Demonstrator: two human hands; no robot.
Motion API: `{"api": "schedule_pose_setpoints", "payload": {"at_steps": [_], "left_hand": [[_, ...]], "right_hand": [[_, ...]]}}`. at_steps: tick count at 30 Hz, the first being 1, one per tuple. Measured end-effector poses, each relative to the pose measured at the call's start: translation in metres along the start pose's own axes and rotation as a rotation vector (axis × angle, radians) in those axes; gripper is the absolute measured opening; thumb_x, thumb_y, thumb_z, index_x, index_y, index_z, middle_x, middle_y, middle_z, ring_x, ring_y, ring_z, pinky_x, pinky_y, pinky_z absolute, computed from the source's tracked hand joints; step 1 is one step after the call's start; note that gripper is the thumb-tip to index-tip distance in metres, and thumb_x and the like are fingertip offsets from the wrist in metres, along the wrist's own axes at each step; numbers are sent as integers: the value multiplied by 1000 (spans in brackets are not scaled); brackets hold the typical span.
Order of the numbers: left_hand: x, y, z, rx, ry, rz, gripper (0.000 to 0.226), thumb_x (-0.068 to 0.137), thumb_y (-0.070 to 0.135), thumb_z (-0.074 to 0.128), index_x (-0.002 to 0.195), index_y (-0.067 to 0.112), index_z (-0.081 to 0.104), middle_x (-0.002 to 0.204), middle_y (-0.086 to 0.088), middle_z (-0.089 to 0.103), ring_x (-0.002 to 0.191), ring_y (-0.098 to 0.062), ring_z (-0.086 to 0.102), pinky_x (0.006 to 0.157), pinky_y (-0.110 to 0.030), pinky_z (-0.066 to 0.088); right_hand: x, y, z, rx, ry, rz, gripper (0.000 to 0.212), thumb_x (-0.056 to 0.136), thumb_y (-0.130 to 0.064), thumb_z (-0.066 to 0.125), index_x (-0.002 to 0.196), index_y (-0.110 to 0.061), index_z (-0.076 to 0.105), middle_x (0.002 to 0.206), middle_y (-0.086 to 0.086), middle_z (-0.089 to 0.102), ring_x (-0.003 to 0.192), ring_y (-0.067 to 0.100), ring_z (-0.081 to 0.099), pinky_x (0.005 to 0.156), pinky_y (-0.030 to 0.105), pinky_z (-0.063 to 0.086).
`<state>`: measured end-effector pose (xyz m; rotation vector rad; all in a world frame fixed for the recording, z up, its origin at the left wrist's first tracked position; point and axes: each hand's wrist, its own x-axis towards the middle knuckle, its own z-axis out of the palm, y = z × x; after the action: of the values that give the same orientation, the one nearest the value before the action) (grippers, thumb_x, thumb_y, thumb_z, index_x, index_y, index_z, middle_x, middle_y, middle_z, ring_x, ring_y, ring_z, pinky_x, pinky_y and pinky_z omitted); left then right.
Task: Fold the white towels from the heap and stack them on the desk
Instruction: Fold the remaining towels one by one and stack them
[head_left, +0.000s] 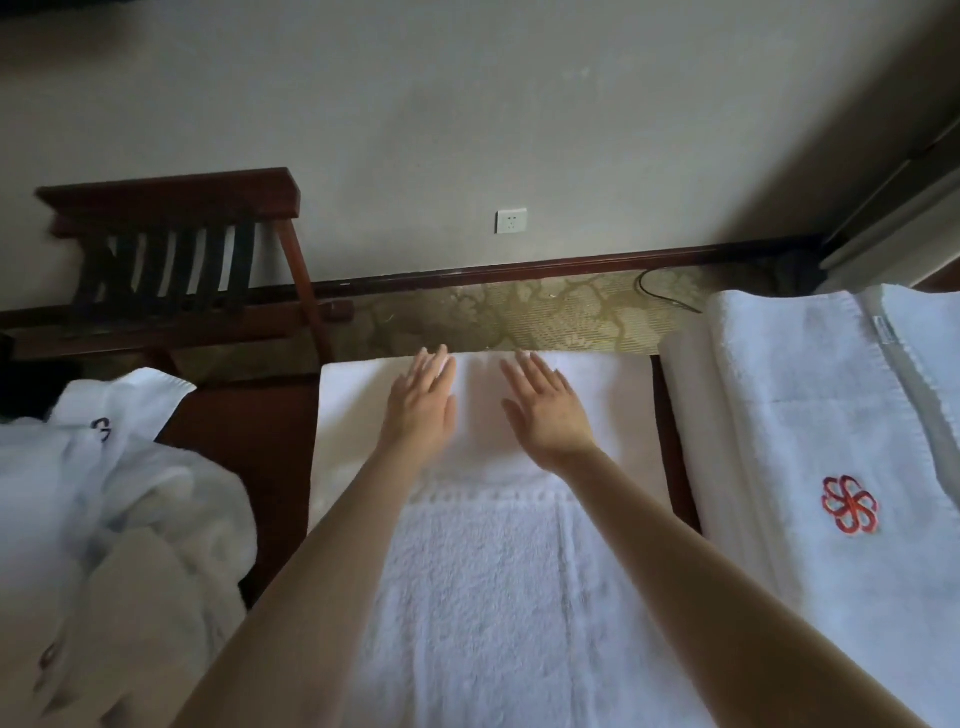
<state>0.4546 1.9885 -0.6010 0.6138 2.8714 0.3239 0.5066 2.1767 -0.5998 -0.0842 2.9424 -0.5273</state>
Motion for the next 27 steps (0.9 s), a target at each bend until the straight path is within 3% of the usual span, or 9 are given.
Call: {"api": "schedule_pose_setpoints", "payload": {"at_steps": [6,10,12,14,17,19,21,23,27], "left_hand": [[-7,-31,33,76,-119,-28,63,96,57,2,152,29,-9,158,9,-20,144,-11,-24,117,-39,-11],[-2,-51,29,78,-91,-143,72,92,63,0,153,26,-2,161,5,-10,146,-14,-17,117,-40,-10],[6,-53,24,100,-87,-184,68,96,59,9,153,22,9,161,0,3,148,-18,-5,118,-41,-3],[16,-51,16,137,4,-184,57,100,46,23,148,16,29,155,-7,25,141,-26,20,114,-42,16],[33,-53,-4,172,70,-295,44,97,24,40,139,11,41,138,-10,47,109,-28,54,82,-36,44],[44,-61,-17,155,-62,-429,46,97,19,41,142,14,34,140,-10,45,110,-30,57,75,-34,46],[50,-70,-25,115,-178,-493,46,96,16,39,142,15,33,140,-11,45,117,-34,52,84,-39,49],[50,-74,-30,65,-206,-510,44,96,14,39,140,13,35,140,-13,42,119,-36,50,89,-45,50],[39,-74,-45,83,-146,-489,34,97,11,40,130,7,48,142,-13,36,112,-36,54,86,-43,51]], "right_hand": [[3,38,20,-100,-92,95,59,100,-55,13,153,-33,-1,161,-3,-8,147,14,-15,119,43,-10],[1,71,7,-83,-67,238,64,98,-59,12,154,-31,0,162,-1,-8,147,15,-13,119,45,-11],[4,74,2,-97,-63,251,62,100,-54,18,154,-27,8,162,2,1,149,19,-3,119,44,-6],[10,72,-6,-125,21,227,57,100,-43,28,151,-20,22,157,6,24,142,26,20,112,46,17],[25,73,-23,-184,116,219,48,97,-35,39,142,-16,39,136,7,48,116,31,48,86,42,38],[37,76,-33,-137,9,284,42,97,-35,38,134,-16,46,130,7,51,100,31,57,69,34,41],[44,79,-37,-128,-96,318,33,97,-34,38,119,-15,54,117,8,56,84,26,54,60,30,36],[44,79,-41,-90,-62,321,27,97,-28,40,112,-13,57,111,8,55,79,26,52,59,30,35],[34,71,-51,-31,95,297,22,98,-21,46,109,-6,59,110,11,53,83,34,57,63,32,36]]}}
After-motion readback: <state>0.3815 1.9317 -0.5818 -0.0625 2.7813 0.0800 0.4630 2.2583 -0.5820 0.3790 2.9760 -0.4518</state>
